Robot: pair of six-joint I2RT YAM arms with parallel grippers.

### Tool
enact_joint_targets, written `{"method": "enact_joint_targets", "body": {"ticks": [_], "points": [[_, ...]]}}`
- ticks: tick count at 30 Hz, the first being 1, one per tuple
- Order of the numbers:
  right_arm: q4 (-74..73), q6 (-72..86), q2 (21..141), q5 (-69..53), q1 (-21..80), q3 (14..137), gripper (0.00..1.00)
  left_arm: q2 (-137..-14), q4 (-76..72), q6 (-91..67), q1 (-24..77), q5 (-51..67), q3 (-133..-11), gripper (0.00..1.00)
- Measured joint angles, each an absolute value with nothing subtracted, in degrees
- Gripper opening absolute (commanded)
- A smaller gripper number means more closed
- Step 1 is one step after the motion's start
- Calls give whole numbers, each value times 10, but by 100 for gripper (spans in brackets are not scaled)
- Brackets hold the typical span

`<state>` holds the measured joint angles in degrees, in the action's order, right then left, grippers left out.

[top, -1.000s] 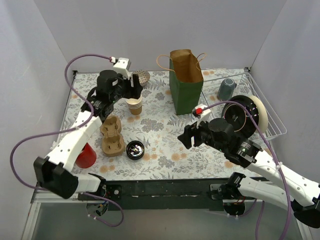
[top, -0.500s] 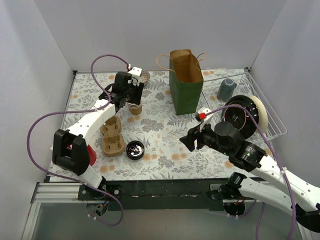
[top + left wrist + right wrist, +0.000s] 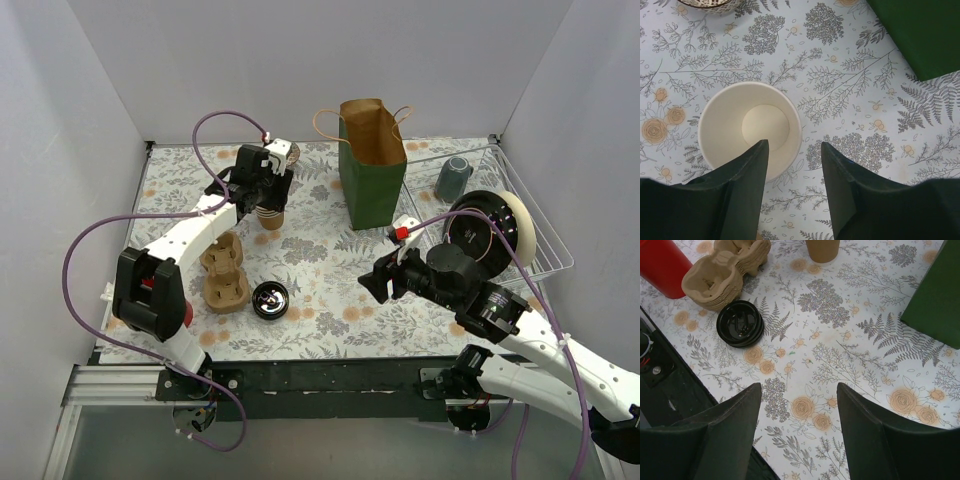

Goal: Pack the takeout coffee

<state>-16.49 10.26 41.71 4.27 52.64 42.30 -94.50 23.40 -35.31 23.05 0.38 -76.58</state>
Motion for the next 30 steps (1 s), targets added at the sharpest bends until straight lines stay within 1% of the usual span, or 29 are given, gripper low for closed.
{"method": "enact_joint_targets", "body": {"ticks": [6, 12, 15, 18, 22, 25, 26, 29, 30], "points": [[-165, 102, 416, 43, 526, 422, 70, -955, 234, -351, 230, 6, -768, 40], [-165, 101, 415, 44, 526, 422, 70, -966, 235, -347, 230, 6, -769, 39], [-165, 101, 413, 45, 526, 420, 70, -971, 234, -347, 230, 6, -769, 34], [-164, 100, 410, 45, 526, 415, 70, -979, 235, -346, 230, 6, -769, 33], [-164, 100, 410, 46, 526, 414, 70, -983, 235, -345, 230, 6, -769, 29], [-164, 100, 410, 47, 526, 414, 70, -983, 235, -344, 230, 6, -769, 24], [-164, 100, 410, 47, 526, 414, 70, -983, 235, -343, 230, 6, -769, 19], [-164, 100, 410, 47, 526, 414, 70, -983, 235, -343, 230, 6, -769, 13], [-164, 100, 410, 47, 526, 414, 70, -983, 235, -343, 230, 6, -769, 9]]}}
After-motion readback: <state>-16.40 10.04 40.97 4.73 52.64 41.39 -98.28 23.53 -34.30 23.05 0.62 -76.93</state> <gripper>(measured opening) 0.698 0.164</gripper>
